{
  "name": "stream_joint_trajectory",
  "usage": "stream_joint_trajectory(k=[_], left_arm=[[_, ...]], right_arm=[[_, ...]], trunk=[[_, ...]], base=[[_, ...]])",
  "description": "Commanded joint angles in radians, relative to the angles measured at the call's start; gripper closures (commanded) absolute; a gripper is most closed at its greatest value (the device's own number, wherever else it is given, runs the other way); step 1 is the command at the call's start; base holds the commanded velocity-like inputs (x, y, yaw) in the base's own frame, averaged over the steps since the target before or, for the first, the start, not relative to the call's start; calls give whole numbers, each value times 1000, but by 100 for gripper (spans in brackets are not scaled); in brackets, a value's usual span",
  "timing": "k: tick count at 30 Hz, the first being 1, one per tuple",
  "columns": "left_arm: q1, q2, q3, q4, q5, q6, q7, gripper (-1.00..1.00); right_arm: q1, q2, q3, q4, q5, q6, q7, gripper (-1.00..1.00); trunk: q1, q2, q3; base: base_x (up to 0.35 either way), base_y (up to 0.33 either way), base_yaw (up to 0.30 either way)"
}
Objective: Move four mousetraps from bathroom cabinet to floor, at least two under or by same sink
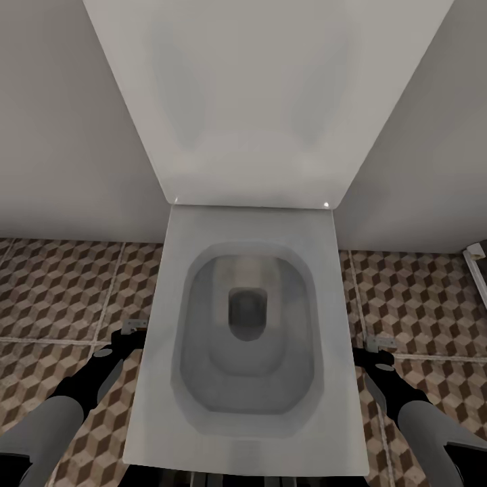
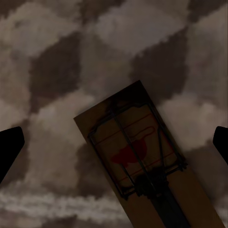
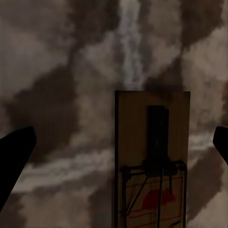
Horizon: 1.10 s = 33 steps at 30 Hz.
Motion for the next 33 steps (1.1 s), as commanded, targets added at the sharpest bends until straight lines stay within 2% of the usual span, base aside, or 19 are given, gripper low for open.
stream_joint_trajectory(k=[1, 8, 23, 27, 33], left_arm=[[0, 1, -6, -1, 10, 1, 0, -100], [0, 1, -7, -9, 8, 1, -1, -100], [0, 1, -9, -98, 6, 2, -1, -100], [0, 1, -7, -119, 6, 3, 13, -100], [0, 0, -6, -153, 8, 29, 80, -100]], right_arm=[[-1, 1, -4, 1, 4, -3, 1, -100], [-1, 1, -3, 1, 5, -4, 1, -100], [-1, 1, -3, -14, 8, -8, 1, -100], [-1, 1, -3, -17, 8, -10, 1, -100], [-1, 1, -3, -20, 9, -12, 1, -100]], trunk=[[0, 0, 0], [0, 0, 0], [0, 0, 0], [0, 0, 0], [0, 0, 0]], base=[[0, 0, 0], [0, 0, 0], [0, 0, 0], [-22, 0, 0], [-157, 25, 0]])
